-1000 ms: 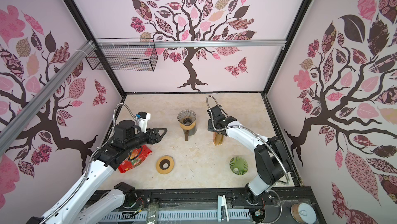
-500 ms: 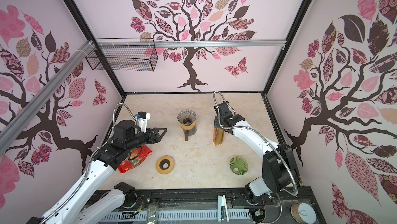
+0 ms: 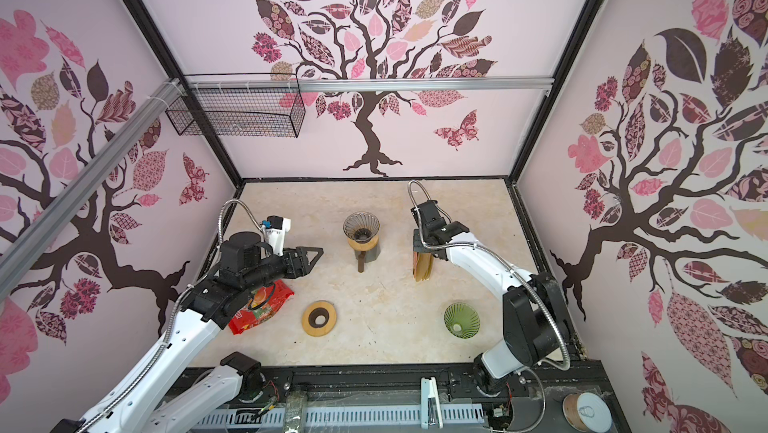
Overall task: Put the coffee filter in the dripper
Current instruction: 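Close the right gripper on a paper filter inside the pack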
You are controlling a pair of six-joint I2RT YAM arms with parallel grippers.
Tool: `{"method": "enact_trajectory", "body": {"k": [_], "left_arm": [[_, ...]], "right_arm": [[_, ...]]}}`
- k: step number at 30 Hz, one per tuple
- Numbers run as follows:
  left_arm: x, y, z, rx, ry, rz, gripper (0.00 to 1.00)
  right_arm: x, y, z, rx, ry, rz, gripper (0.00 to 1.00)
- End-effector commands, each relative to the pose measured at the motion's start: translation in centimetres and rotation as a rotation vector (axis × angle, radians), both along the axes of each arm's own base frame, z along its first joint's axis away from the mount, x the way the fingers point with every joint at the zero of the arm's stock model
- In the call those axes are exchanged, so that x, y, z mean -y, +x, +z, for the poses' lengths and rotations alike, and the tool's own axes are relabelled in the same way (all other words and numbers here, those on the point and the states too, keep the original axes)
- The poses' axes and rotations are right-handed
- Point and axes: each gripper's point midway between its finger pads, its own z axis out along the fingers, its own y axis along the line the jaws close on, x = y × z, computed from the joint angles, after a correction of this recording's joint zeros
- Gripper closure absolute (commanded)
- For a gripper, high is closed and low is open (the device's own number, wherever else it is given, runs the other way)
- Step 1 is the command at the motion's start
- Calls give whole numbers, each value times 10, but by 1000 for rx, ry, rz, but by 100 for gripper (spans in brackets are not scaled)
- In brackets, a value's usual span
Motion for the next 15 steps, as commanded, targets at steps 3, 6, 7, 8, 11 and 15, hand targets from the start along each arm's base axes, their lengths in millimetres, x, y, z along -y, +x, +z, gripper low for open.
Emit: {"method": "enact_trajectory", "body": {"k": [3, 6, 7, 8, 11, 15], "left_arm": [[0, 1, -6, 2, -1, -4, 32], [0, 1, -6, 3, -1, -5, 31], [0, 1, -6, 3, -2, -5, 32], [0, 0, -6, 2, -2, -4, 32], [0, 1, -6, 2, -1, -3, 32], [0, 0, -6, 2, 0, -4, 31]], "right_arm": [[-2, 1, -11, -51, -36, 21, 82], [-2, 1, -14, -59, -45, 21, 81], [-3, 2, -14, -59, -45, 23, 81], [-3, 3, -15, -61, -46, 25, 81], [-6, 4, -18, -72, -40, 30, 80], [-13, 4, -16, -72, -17, 52, 80]]}}
